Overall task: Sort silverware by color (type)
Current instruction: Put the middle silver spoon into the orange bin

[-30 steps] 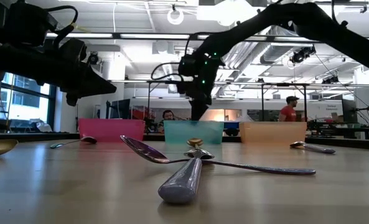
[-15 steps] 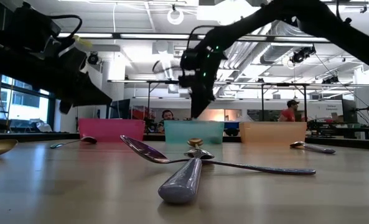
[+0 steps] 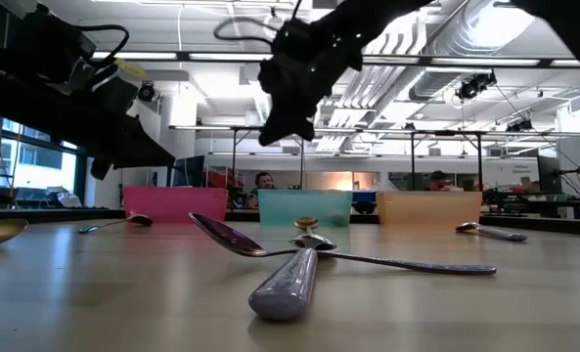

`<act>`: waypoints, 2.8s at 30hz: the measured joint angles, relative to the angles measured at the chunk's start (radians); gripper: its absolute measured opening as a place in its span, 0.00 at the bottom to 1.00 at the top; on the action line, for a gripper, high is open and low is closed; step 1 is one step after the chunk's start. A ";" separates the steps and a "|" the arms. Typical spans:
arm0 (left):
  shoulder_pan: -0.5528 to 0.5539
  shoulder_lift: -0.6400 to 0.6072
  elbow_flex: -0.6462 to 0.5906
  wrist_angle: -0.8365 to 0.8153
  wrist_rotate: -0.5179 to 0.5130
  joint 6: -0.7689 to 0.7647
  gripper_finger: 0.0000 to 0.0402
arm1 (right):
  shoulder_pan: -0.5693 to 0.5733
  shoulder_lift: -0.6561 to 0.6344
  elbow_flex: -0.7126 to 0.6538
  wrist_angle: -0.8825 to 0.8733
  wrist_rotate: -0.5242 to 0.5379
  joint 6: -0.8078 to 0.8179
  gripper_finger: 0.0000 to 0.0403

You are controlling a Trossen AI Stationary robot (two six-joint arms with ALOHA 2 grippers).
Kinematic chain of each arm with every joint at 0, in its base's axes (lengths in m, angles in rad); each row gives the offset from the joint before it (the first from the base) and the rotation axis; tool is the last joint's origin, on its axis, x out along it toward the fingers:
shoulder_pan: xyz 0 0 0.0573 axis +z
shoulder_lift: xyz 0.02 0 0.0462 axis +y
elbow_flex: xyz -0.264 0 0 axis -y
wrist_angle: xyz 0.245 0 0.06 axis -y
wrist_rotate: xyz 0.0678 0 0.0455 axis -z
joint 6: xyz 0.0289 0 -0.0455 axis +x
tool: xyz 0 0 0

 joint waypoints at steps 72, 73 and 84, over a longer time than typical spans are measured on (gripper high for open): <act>0.002 0.000 0.000 -0.158 0.291 0.172 0.00 | 0.736 0.014 -0.301 0.160 0.288 0.701 0.00; 0.002 0.000 0.000 -0.156 0.291 0.173 0.00 | 0.736 -0.003 -0.300 0.157 0.291 0.711 0.00; 0.002 0.000 0.000 -0.154 0.291 0.145 0.00 | 0.644 -0.239 -0.298 -0.117 0.485 0.720 0.00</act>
